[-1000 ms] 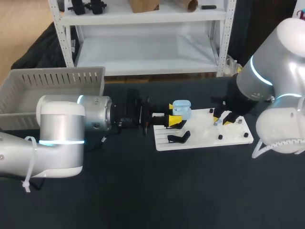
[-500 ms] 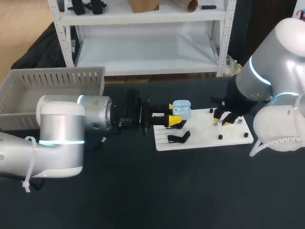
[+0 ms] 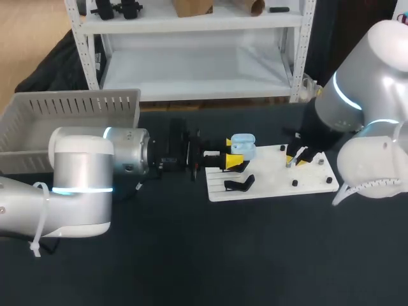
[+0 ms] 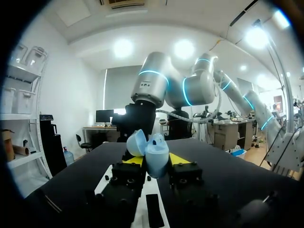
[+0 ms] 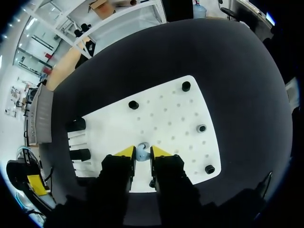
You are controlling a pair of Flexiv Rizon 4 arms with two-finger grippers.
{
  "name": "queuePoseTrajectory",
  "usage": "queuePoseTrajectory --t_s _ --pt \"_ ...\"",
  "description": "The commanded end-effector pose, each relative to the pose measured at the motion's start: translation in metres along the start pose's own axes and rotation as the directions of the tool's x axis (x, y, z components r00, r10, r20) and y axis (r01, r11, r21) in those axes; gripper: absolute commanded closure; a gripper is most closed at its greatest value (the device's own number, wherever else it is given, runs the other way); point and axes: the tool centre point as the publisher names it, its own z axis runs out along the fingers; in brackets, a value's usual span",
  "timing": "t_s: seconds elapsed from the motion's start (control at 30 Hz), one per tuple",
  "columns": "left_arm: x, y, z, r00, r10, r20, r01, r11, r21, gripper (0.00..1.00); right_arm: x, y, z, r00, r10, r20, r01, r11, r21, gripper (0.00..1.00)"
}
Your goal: Pick up each earbud case from the left stands, insert the matching earbuds, close the lid, and place the case in the box.
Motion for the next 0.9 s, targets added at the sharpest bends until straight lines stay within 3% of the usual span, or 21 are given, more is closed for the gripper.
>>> queuePoseTrajectory --t_s 0.03,0.33,0.57,0.73,0.9 --pt "0.000 -0.001 -0.001 1.000 0.001 0.002 -0.001 1.000 -0.003 1.00 0.002 0.000 -0.015 1.000 0.004 0.008 -0.004 1.000 0.004 1.00" --pt "0.000 -0.001 -0.001 1.000 0.001 0.002 -0.001 1.000 -0.003 1.00 0.000 0.008 -0.066 1.000 0.018 0.009 -0.018 1.000 0.013 1.00" --pt "0.000 -0.001 -0.001 1.000 0.001 0.002 -0.001 1.000 -0.003 1.00 -0.001 0.026 -0.118 1.000 -0.002 -0.018 0.004 0.994 0.112 1.00" --pt "0.000 -0.001 -0.001 1.000 0.001 0.002 -0.001 1.000 -0.003 1.00 0.010 0.047 -0.147 0.998 -0.047 -0.047 0.055 0.983 0.173 1.00" --pt "0.000 -0.001 -0.001 1.000 0.001 0.002 -0.001 1.000 -0.003 1.00 0.023 0.071 -0.166 0.992 -0.112 -0.055 0.119 0.982 0.148 1.00"
